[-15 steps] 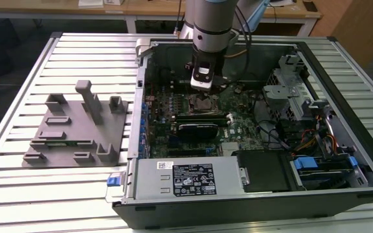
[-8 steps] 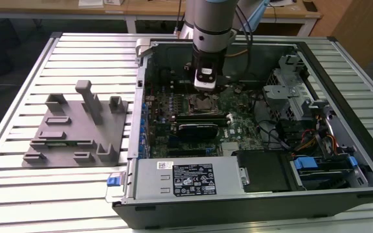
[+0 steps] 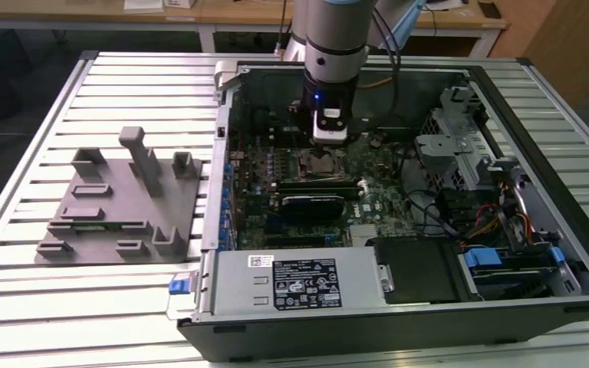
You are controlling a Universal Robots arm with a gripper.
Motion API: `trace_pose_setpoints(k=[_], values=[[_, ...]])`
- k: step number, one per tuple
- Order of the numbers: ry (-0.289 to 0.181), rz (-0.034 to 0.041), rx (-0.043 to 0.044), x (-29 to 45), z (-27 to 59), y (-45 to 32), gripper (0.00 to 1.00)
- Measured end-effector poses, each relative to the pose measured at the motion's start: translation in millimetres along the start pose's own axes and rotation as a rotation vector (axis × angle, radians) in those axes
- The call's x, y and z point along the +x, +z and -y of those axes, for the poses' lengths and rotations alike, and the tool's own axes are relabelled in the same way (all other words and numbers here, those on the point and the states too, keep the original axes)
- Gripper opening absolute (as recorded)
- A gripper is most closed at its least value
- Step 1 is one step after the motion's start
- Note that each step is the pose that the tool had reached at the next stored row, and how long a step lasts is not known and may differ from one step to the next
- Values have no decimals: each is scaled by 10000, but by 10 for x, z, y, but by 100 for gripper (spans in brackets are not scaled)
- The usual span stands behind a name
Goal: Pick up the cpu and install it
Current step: 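Close the cpu cover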
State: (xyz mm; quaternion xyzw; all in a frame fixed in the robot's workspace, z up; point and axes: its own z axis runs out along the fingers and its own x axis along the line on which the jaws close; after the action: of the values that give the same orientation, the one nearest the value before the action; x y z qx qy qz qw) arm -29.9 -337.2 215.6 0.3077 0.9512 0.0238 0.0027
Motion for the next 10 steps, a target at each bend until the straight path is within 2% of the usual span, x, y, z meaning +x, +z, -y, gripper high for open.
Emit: trace_pose_setpoints(k=[10], values=[[-1385,-65,13,0,0,0,11]])
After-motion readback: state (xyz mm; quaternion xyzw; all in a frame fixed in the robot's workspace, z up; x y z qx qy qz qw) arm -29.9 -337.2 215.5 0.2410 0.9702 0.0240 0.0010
